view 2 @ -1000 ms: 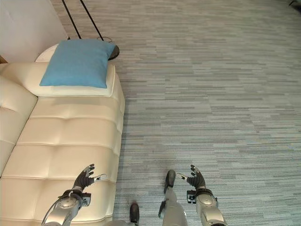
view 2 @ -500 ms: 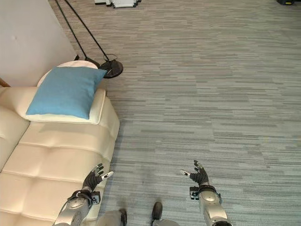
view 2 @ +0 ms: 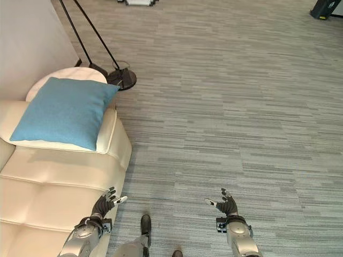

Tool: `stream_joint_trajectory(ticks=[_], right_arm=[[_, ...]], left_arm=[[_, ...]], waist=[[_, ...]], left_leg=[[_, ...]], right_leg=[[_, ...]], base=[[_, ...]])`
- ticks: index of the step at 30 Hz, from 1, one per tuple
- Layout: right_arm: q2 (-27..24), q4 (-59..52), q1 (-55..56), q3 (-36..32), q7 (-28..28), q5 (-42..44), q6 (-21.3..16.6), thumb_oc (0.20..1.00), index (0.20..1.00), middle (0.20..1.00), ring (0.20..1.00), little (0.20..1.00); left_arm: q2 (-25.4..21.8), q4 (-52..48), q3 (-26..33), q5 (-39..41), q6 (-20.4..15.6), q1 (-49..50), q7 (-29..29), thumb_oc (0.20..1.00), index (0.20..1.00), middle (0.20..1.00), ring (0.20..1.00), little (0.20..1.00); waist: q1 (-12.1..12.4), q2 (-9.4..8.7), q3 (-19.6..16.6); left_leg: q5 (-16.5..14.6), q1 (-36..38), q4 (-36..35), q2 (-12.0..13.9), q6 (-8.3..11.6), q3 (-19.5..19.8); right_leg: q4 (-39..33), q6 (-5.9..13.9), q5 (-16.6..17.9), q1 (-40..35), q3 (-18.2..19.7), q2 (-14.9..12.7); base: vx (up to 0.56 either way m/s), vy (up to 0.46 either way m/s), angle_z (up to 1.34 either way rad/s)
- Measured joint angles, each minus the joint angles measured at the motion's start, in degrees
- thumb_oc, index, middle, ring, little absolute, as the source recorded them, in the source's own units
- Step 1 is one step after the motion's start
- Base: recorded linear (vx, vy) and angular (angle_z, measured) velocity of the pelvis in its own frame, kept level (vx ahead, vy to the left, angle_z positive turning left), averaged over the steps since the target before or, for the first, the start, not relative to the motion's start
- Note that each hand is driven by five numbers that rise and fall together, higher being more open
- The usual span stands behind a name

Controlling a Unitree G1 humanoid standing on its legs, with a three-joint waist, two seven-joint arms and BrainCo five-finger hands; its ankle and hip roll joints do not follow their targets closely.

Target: Pick up all the scattered cushions and arrange them neatly on the sofa.

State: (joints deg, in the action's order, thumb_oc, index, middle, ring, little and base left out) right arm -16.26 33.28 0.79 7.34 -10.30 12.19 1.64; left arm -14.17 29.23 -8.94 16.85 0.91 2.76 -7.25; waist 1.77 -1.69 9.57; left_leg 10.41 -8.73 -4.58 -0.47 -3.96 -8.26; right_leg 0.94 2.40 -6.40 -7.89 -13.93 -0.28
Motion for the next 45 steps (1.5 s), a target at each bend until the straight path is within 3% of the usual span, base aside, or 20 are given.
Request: stream_joint_trajectory(ticks=[2,3,6,10,12,16,18,19,20,22,24,26,28,29,31,33,36,40,44,45], right_arm=[[1.0,-0.5,0.9,0.2,1.2,-0.6,0.0,1.0,1.0,1.0,1.0,1.0],[1.3,-0.5,0.7,0.3,1.3,-1.0,0.0,1.0,1.0,1.0,1.0,1.0],[2.1,-0.5,0.5,0.3,1.7,-1.0,0.0,1.0,1.0,1.0,1.0,1.0],[2.3,-1.8,1.5,0.6,1.8,-1.0,0.1,1.0,1.0,1.0,1.0,1.0],[2.2,-2.6,1.1,0.5,1.8,-1.0,0.1,1.0,1.0,1.0,1.0,1.0],[2.2,-2.1,2.2,0.4,1.6,-1.0,0.2,1.0,1.0,1.0,1.0,1.0],[2.3,-2.0,3.2,0.5,1.6,-1.0,0.3,1.0,1.0,1.0,1.0,1.0],[2.3,-1.6,3.4,0.4,1.7,-1.0,0.2,1.0,1.0,1.0,1.0,1.0],[1.6,-1.6,3.6,-0.1,1.7,-1.0,0.2,1.0,1.0,1.0,1.0,1.0],[0.5,-1.5,2.8,-0.1,1.7,-1.0,0.1,1.0,1.0,1.0,1.0,1.0],[0.4,-1.1,1.1,-0.2,1.7,-0.9,0.1,1.0,1.0,1.0,1.0,1.0],[0.1,-1.7,0.9,-1.0,1.8,-0.8,-0.1,1.0,1.0,1.0,1.0,1.0],[0.0,-2.1,1.1,-1.4,1.7,-0.4,0.0,1.0,1.0,1.0,1.0,1.0],[0.1,-2.1,1.1,-1.2,1.7,-0.1,0.0,1.0,1.0,1.0,1.0,1.0],[0.0,-2.1,1.1,-1.1,1.7,0.2,0.1,1.0,1.0,1.0,1.0,1.0],[-0.7,-1.9,1.2,-1.4,1.6,0.2,0.1,1.0,1.0,1.0,1.0,1.0],[-1.0,-1.6,0.9,-1.0,1.6,0.2,0.0,1.0,1.0,1.0,1.0,1.0],[-0.1,0.3,2.3,-0.7,1.0,0.2,0.1,1.0,1.0,1.0,1.0,1.0],[-0.5,0.2,2.1,0.1,1.1,0.1,0.2,1.0,1.0,1.0,1.0,1.0],[-0.6,-0.1,2.1,-0.2,1.2,0.0,0.2,1.0,1.0,1.0,1.0,1.0]], left_arm=[[-1.9,0.0,-0.1,-0.1,0.1,-0.5,0.0,1.0,1.0,1.0,1.0,1.0],[-3.1,0.0,0.0,-0.1,0.2,-0.7,0.0,1.0,1.0,1.0,1.0,1.0],[-4.7,0.1,0.0,-0.4,0.6,-0.2,0.0,1.0,1.0,1.0,1.0,1.0],[-4.8,-0.1,0.1,-0.6,0.6,0.6,0.2,1.0,1.0,1.0,1.0,1.0],[-4.6,0.2,0.1,-0.6,0.7,0.7,0.3,1.0,1.0,1.0,1.0,1.0],[-2.8,1.2,2.6,-0.6,0.6,0.8,0.2,1.0,1.0,1.0,1.0,1.0],[-2.4,1.2,2.1,-0.6,0.5,1.4,0.3,1.0,1.0,1.0,1.0,1.0],[-2.0,1.6,1.9,-0.6,0.5,2.1,0.2,1.0,1.0,1.0,1.0,1.0],[-1.6,1.7,1.0,-0.6,0.5,2.3,0.3,1.0,1.0,1.0,1.0,1.0],[-1.5,1.2,0.1,-0.6,0.5,3.0,0.5,1.0,1.0,1.0,1.0,1.0],[-1.6,1.5,0.7,0.1,0.5,2.9,0.4,1.0,1.0,1.0,1.0,1.0],[-1.0,2.4,0.7,0.6,0.5,3.1,0.5,1.0,1.0,1.0,1.0,1.0],[-0.6,2.9,0.7,1.3,0.6,1.7,0.5,1.0,1.0,1.0,1.0,1.0],[-0.7,3.0,0.7,2.3,0.6,1.5,0.5,1.0,1.0,1.0,1.0,1.0],[-0.9,2.6,0.7,2.9,0.7,0.9,0.5,1.0,1.0,1.0,1.0,1.0],[-0.7,2.3,0.6,3.0,0.7,0.9,0.5,1.0,1.0,1.0,1.0,1.0],[-0.8,2.1,0.4,2.9,0.7,0.2,0.5,1.0,1.0,1.0,1.0,1.0],[-1.6,2.2,0.3,2.8,0.7,-0.2,0.4,1.0,1.0,1.0,1.0,1.0],[-1.6,2.3,0.8,2.7,0.8,1.4,0.5,1.0,1.0,1.0,1.0,1.0],[-1.1,2.4,1.7,2.6,0.8,2.2,0.6,1.0,1.0,1.0,1.0,1.0]], waist=[[-0.3,-0.38,-0.6],[-0.1,-1.05,-0.7],[-0.1,-0.36,-0.3],[-0.2,0.7,-0.3],[-0.3,0.62,-0.3],[-1.8,0.8,-0.4],[-3.8,-0.3,-1.1],[-3.9,-0.48,-2.0],[-4.0,0.25,-2.6],[-3.9,2.14,-3.3],[-3.8,1.07,-3.0],[-2.8,0.24,-3.0],[-2.1,-0.86,-2.4],[-2.0,-1.29,-2.2],[-2.1,-2.86,-1.3],[-2.2,-2.8,-0.8],[-2.1,-2.26,-0.3],[-2.4,-2.19,-0.5],[-2.1,-1.99,-1.2],[-2.0,-0.67,-1.3]], left_leg=[[-2.9,2.7,0.1,-2.1,-1.93,1.4],[-3.2,3.2,0.1,-3.2,-2.42,1.4],[-5.6,6.0,0.1,-4.4,-3.18,2.5],[-7.5,8.1,0.0,-4.8,-1.58,3.3],[-8.5,8.9,0.0,-5.3,-1.17,3.4],[-11.3,10.6,1.0,-5.2,-0.65,6.3],[-13.5,14.8,0.0,-4.9,1.12,8.7],[-15.0,15.5,0.5,-4.3,1.95,9.5],[-15.8,16.3,1.3,-2.7,2.65,9.7],[-16.7,16.6,3.0,0.7,4.27,9.5],[-17.4,13.4,12.7,1.7,5.46,9.1],[-17.2,7.4,28.8,2.4,6.97,9.4],[-13.6,-2.3,46.0,3.7,8.57,9.3],[-14.2,-3.7,47.1,4.0,7.99,9.0],[-14.4,-6.9,41.1,4.9,7.83,6.0],[-14.3,-8.0,27.6,5.1,8.03,2.2],[-9.8,-6.5,6.8,3.8,8.28,-0.7],[-6.5,-5.3,3.8,3.1,5.99,-13.1],[-6.1,-0.9,3.8,1.1,4.23,-10.9],[-6.7,1.3,3.1,1.1,3.07,-10.4]], right_leg=[[23.0,5.68,-6.6,10.1,0.7,-6.1],[29.6,7.14,-6.9,13.5,1.6,-8.7],[39.7,7.36,-7.4,20.4,3.0,-11.9],[23.1,5.63,-5.8,22.6,2.4,-11.5],[3.3,6.03,5.1,24.0,1.5,-11.1],[-6.0,8.09,13.9,25.4,1.5,-10.6],[-4.6,6.61,15.7,22.3,1.9,-10.0],[-3.1,4.4,17.3,21.1,2.7,-9.2],[-2.4,2.5,19.0,20.2,2.7,-7.7],[-2.3,-0.26,18.1,18.9,1.2,-4.5],[-3.6,-2.16,17.2,16.5,0.9,-3.1],[-3.5,-5.01,14.4,14.3,1.2,-1.9],[-4.8,-7.21,13.1,11.9,0.3,-0.9],[-5.0,-7.18,13.0,11.0,0.0,-0.8],[-5.4,-6.69,11.9,9.8,-1.2,-0.8],[-5.6,-4.86,9.8,8.7,-1.9,-0.2],[-5.7,-3.5,8.7,6.6,-5.4,1.3],[-5.6,-1.08,5.4,4.2,-9.0,2.1],[-5.3,-1.04,4.9,3.2,-9.0,2.1],[-3.7,-1.05,4.6,3.1,-8.6,2.8]], base=[[0.18,0.179,0.22],[0.24,0.148,0.25],[0.21,0.028,0.09],[0.21,-0.068,0.15],[0.34,-0.188,0.09],[0.39,-0.224,0.29],[0.45,-0.28,0.65],[0.2,-0.16,0.3],[0.3,-0.26,0.28],[0.23,-0.232,0.18],[0.18,-0.213,0.01],[0.21,-0.211,-0.06],[0.15,-0.082,0.04],[0.14,-0.037,0.09],[0.21,0.006,0.2],[0.17,0.058,0.31],[0.2,0.071,0.29],[0.23,0.152,0.38],[0.19,0.136,0.11],[0.19,0.2,0.16]])
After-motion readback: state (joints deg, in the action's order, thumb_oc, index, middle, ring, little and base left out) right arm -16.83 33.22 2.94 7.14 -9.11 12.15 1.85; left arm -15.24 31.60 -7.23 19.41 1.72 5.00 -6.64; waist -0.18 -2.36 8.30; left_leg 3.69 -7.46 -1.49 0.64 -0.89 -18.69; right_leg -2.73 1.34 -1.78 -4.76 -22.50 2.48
